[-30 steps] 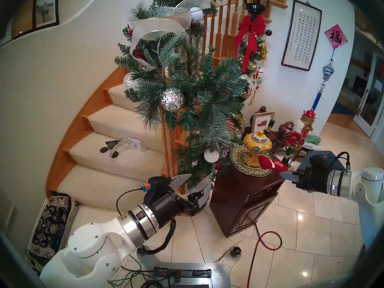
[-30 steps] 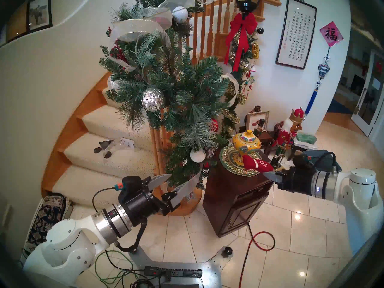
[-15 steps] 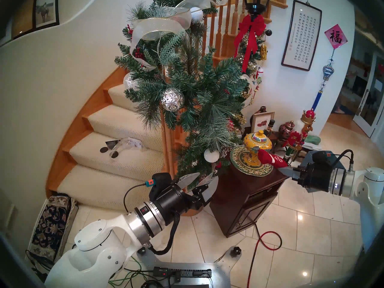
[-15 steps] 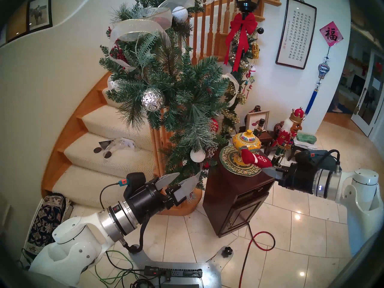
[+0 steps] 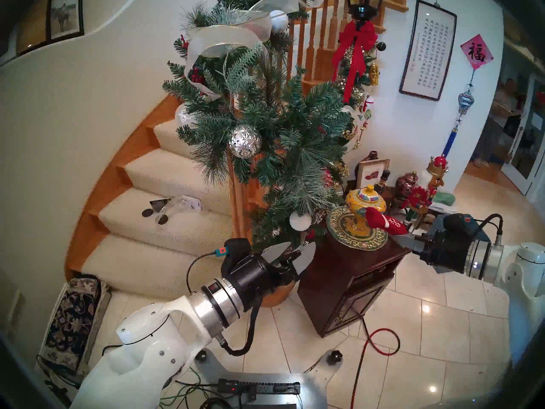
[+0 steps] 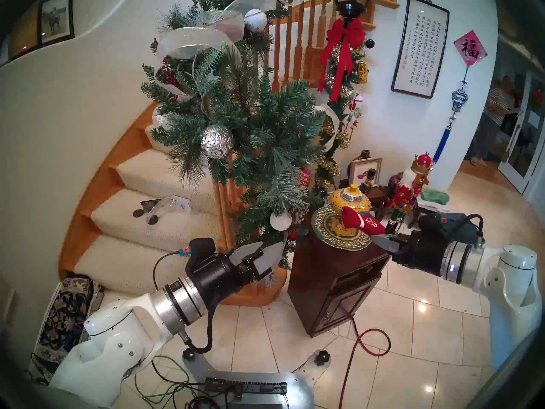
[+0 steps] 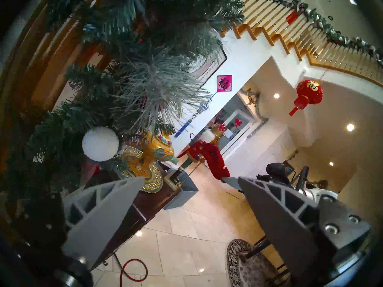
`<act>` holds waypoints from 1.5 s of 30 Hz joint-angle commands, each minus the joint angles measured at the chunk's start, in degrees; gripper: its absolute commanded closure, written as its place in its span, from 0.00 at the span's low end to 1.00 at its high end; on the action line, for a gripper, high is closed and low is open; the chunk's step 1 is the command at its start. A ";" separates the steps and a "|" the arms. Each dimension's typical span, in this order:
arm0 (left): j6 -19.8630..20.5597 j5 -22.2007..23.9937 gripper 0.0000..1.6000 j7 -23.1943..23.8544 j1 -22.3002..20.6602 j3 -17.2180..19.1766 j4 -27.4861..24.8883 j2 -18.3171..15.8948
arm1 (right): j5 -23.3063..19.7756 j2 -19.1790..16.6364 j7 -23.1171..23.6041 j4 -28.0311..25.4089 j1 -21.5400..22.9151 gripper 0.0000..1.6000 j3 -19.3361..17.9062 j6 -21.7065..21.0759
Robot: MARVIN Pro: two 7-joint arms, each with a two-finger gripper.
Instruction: Hang the ornament onto the Christmas-tree-style decoration
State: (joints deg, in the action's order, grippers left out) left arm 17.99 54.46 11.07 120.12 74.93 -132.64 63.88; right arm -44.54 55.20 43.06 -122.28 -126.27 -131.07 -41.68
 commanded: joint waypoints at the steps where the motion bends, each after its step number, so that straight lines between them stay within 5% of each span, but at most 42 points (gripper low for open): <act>1: -0.79 -1.61 0.00 -1.53 -3.37 -1.81 0.65 2.20 | -0.48 1.28 -0.79 -1.99 0.56 1.00 0.11 0.32; 45: 3.38 -6.11 0.00 -3.75 -17.29 -10.70 8.63 9.14 | -1.99 2.46 -3.55 -6.43 1.27 1.00 3.77 0.08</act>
State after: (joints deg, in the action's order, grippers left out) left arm 21.81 48.08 7.47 105.41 64.82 -124.28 70.71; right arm -46.11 57.45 39.34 -127.67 -125.30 -127.02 -41.60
